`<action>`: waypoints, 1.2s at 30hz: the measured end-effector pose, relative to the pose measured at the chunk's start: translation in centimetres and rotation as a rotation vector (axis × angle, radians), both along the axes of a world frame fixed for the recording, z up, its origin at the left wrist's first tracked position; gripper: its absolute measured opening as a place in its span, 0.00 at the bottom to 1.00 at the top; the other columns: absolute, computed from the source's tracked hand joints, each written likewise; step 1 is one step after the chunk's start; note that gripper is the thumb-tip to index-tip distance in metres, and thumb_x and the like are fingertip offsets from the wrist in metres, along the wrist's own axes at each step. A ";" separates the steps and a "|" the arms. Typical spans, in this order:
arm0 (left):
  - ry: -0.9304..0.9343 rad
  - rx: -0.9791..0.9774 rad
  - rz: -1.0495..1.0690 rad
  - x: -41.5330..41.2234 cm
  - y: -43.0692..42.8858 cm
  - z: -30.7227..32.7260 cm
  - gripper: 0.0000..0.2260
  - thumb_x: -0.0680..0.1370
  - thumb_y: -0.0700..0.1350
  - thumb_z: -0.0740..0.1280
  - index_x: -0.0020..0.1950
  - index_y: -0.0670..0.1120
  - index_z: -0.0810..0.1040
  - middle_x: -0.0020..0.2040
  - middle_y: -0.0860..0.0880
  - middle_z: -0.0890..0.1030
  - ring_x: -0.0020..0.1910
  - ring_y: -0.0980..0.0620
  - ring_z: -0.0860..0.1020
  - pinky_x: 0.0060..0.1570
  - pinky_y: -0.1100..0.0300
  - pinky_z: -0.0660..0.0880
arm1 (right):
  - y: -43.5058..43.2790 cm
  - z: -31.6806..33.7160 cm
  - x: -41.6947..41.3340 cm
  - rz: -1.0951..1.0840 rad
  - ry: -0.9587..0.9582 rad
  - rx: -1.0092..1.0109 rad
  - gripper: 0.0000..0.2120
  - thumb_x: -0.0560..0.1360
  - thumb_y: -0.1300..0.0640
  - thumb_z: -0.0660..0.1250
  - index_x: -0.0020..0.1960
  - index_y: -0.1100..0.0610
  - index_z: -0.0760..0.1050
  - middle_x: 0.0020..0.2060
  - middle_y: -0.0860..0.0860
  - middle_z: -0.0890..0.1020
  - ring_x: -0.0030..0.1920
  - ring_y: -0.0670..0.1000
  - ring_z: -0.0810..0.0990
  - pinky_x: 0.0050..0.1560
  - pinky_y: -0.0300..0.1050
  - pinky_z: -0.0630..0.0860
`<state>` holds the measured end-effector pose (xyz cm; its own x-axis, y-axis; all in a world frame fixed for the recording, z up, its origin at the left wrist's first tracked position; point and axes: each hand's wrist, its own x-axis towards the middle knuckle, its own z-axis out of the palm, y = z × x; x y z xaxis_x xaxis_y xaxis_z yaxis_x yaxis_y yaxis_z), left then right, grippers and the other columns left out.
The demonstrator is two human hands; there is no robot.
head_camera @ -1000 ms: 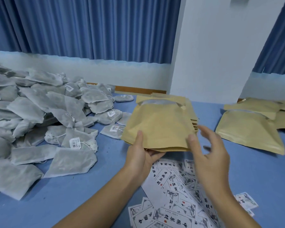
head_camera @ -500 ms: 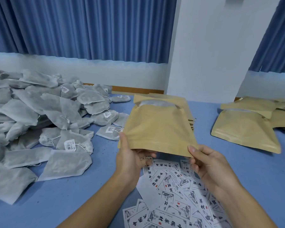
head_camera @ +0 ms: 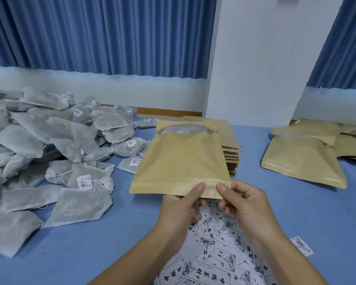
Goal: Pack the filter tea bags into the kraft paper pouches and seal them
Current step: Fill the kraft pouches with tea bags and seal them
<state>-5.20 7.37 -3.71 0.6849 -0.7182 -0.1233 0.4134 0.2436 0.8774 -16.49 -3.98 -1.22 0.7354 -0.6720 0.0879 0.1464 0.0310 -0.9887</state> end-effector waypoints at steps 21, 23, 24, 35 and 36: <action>0.104 -0.021 0.084 -0.9 -0.5 0.8 0.10 0.69 0.47 0.79 0.45 0.44 0.84 0.34 0.46 0.78 0.28 0.52 0.72 0.27 0.60 0.65 | 2.4 -0.7 1.0 -0.287 -0.157 0.092 0.10 0.75 0.55 0.73 0.43 0.62 0.81 0.28 0.56 0.75 0.27 0.51 0.71 0.29 0.40 0.71; 0.095 -0.012 0.057 -1.2 -0.5 0.9 0.12 0.69 0.47 0.79 0.47 0.43 0.82 0.34 0.46 0.78 0.27 0.52 0.72 0.26 0.61 0.66 | 2.8 -0.6 1.2 -0.252 -0.163 0.193 0.08 0.71 0.55 0.76 0.42 0.60 0.82 0.28 0.55 0.75 0.27 0.49 0.71 0.28 0.41 0.71; 0.092 -0.017 0.053 -1.3 -0.5 1.0 0.13 0.68 0.46 0.79 0.48 0.42 0.82 0.34 0.46 0.77 0.27 0.52 0.72 0.26 0.61 0.67 | 2.9 -0.6 1.2 -0.246 -0.159 0.222 0.07 0.69 0.55 0.77 0.41 0.59 0.83 0.28 0.55 0.75 0.27 0.49 0.72 0.28 0.40 0.71; 0.050 -0.031 0.054 -1.2 -0.4 0.8 0.14 0.72 0.44 0.77 0.51 0.36 0.81 0.37 0.38 0.78 0.31 0.46 0.73 0.29 0.57 0.67 | 3.6 -0.7 1.4 -0.243 -0.171 0.289 0.06 0.71 0.64 0.75 0.35 0.59 0.83 0.27 0.56 0.77 0.27 0.49 0.73 0.30 0.41 0.74; 0.045 -0.031 0.060 -1.1 -0.5 0.7 0.14 0.73 0.43 0.77 0.51 0.35 0.81 0.38 0.38 0.79 0.31 0.46 0.73 0.29 0.57 0.67 | 3.5 -0.7 1.4 -0.261 -0.174 0.266 0.07 0.71 0.64 0.75 0.34 0.59 0.83 0.26 0.56 0.76 0.27 0.49 0.73 0.30 0.42 0.74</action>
<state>-6.30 6.89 -2.96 0.7209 -0.6800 -0.1338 0.4365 0.2956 0.8498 -15.06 -0.44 -1.96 0.5263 -0.8502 -0.0063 0.3475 0.2219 -0.9110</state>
